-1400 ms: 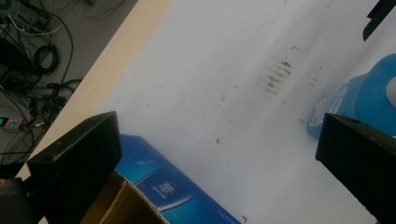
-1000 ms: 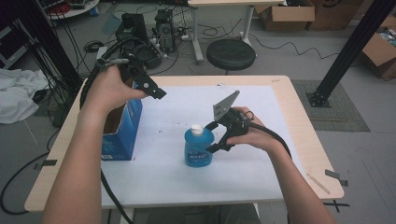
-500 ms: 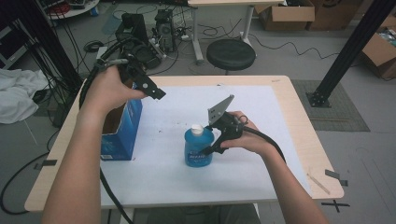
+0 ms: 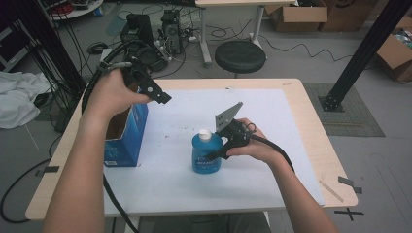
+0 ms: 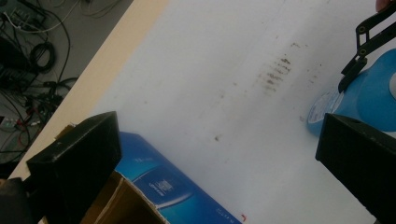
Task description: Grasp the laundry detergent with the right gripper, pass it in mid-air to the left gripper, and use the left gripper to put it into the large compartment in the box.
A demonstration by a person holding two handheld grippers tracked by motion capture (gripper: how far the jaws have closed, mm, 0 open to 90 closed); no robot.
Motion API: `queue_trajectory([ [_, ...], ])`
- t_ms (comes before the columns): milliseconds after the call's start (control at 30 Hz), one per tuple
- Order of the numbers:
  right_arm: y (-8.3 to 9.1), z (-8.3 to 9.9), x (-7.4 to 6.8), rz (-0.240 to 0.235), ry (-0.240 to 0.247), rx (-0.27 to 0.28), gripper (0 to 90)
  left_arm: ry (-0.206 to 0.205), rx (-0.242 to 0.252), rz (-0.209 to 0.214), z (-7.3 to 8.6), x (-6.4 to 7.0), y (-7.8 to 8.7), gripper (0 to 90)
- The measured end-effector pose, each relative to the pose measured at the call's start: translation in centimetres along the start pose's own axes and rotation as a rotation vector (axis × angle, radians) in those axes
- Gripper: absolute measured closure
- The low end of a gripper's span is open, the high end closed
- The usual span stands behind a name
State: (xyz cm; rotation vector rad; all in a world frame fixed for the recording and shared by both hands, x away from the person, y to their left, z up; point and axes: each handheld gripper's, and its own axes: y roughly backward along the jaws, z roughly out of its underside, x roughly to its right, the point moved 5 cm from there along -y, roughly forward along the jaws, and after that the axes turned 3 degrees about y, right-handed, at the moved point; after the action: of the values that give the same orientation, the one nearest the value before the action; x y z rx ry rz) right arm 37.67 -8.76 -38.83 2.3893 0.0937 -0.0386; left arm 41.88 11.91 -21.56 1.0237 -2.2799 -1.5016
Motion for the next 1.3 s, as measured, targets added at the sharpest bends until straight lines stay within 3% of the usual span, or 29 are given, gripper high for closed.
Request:
queue_trajectory([
  [333,0.1,0.1,0.1,-0.001,0.014,0.018,43.3,-0.013,0.01,0.007,0.0,0.2,0.1,1.1],
  [600,0.7,-0.1,0.4,-0.017,0.01,-0.019,43.9,-0.048,0.009,0.03,-0.2,0.8,0.3,1.0],
  [800,2.0,-0.6,0.6,-0.033,0.001,-0.012,44.0,-0.096,0.017,0.082,-0.6,1.8,0.6,0.9],
  [1000,3.6,-1.9,0.8,-0.058,-0.002,-0.009,44.0,-0.144,0.024,0.163,-1.0,3.1,0.8,1.1],
  [1300,4.9,-4.1,0.8,-0.051,0.019,-0.01,44.1,-0.219,0.037,0.278,-2.4,5.5,1.3,1.4],
])
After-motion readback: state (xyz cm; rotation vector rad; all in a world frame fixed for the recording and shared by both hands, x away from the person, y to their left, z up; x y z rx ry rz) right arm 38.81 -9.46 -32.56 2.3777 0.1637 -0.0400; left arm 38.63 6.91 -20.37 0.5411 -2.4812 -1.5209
